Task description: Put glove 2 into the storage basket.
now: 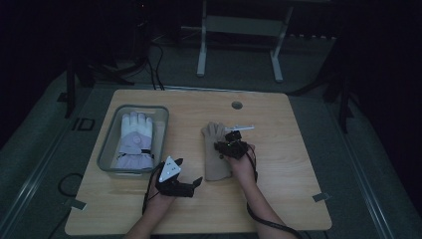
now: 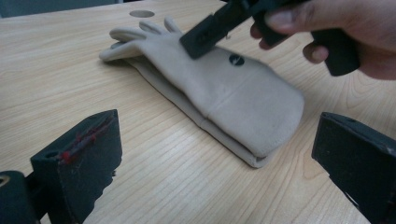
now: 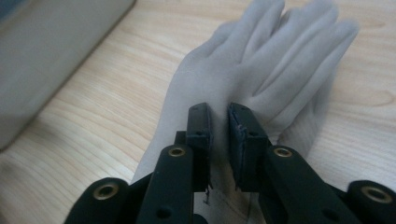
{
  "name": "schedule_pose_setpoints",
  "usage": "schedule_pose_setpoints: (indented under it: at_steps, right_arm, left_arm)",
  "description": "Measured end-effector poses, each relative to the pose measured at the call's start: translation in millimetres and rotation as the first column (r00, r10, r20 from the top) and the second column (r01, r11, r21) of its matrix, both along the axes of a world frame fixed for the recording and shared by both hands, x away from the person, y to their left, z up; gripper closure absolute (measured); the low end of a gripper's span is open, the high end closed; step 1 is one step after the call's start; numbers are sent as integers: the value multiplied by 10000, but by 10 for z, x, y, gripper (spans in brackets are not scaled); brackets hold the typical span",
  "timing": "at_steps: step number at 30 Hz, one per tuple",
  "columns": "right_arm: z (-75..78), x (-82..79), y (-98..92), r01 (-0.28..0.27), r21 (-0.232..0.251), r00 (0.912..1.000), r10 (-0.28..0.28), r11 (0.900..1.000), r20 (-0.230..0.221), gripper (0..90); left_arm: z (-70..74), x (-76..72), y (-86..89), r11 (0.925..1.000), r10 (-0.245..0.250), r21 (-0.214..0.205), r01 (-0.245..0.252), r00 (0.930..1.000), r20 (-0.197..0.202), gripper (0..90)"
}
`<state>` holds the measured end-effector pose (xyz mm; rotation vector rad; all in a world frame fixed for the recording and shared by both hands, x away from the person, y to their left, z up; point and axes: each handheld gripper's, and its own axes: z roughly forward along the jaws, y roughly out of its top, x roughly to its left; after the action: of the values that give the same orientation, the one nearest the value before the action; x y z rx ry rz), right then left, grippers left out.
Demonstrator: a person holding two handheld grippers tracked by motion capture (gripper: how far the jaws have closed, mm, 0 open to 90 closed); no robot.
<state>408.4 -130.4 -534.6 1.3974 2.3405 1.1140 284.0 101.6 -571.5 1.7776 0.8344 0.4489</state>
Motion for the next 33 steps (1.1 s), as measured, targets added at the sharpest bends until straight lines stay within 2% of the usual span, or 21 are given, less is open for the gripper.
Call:
schedule_pose_setpoints:
  at_steps: [2, 6, 9, 13, 16, 17, 19, 20, 21, 23, 26, 29, 31, 32, 33]
  right_arm:
    - [-48, 10, -1, 73, -223, 10000, -73, 9997, 24, 771]
    - [-96, 22, -29, 77, -25, 9996, -78, 10000, -256, 702]
    - [-29, 12, -75, -106, 231, 9995, 112, 9997, -279, 594]
    - [90, -2, -162, -289, 203, 9996, 289, 9994, 46, 465]
    - [154, 7, -256, -451, 368, 9990, 452, 9983, -14, 346]
    - [154, 7, -256, -451, 368, 9990, 452, 9983, -14, 346]
    - [189, 5, -315, -387, 306, 9992, 388, 9988, -4, 280]
    - [201, -5, -328, -413, 271, 9991, 411, 9988, 97, 257]
    - [209, -12, -342, -452, 316, 9990, 450, 9985, 77, 238]
    - [220, -19, -388, -711, 698, 9975, 710, 9950, 42, 171]
    - [222, -31, -440, -925, 752, 9955, 908, 9929, 258, 163]
    - [194, -19, -523, -1380, 634, 9898, 1353, 9884, 445, 180]
    - [182, -15, -567, -1432, 434, 9876, 1399, 9887, 707, 160]
    - [177, -12, -587, -1445, 336, 9873, 1418, 9889, 718, 146]
    - [166, -6, -613, -1403, 158, 9885, 1391, 9900, 592, 147]
  left_arm:
    - [-1, 2, 0, 10000, 3, 23, -3, 10000, -4, 19]
    - [-18, 12, -10, 9999, -70, 141, 72, 9998, -164, 19]
    - [-22, 16, -20, 9998, -109, 138, 112, 9997, -212, 19]
    - [-34, 25, -40, 9993, -261, 268, 271, 9990, -368, 19]
    - [-34, 25, -51, 9992, -286, 270, 299, 9986, -449, 19]
    - [-33, 24, -54, 9992, -288, 253, 300, 9985, -475, 19]
    - [-29, 29, -57, 9991, -318, 274, 336, 9976, -622, 19]
    - [-29, 43, -56, 9988, -407, 227, 430, 9947, -942, 19]
    - [-28, 48, -57, 9988, -408, 242, 435, 9938, -1036, 19]
    - [-28, 47, -62, 9984, -415, 331, 452, 9936, -1050, 19]
    - [-25, 46, -77, 9981, -308, 500, 363, 9939, -1058, 19]
    - [-27, 55, -85, 9974, -241, 649, 318, 9930, -1156, 19]
    - [-31, 67, -91, 9972, -266, 660, 353, 9914, -1280, 19]
    - [-31, 67, -91, 9972, -266, 660, 353, 9914, -1280, 19]
    - [-39, 74, -101, 9964, -245, 764, 358, 9893, -1441, 19]
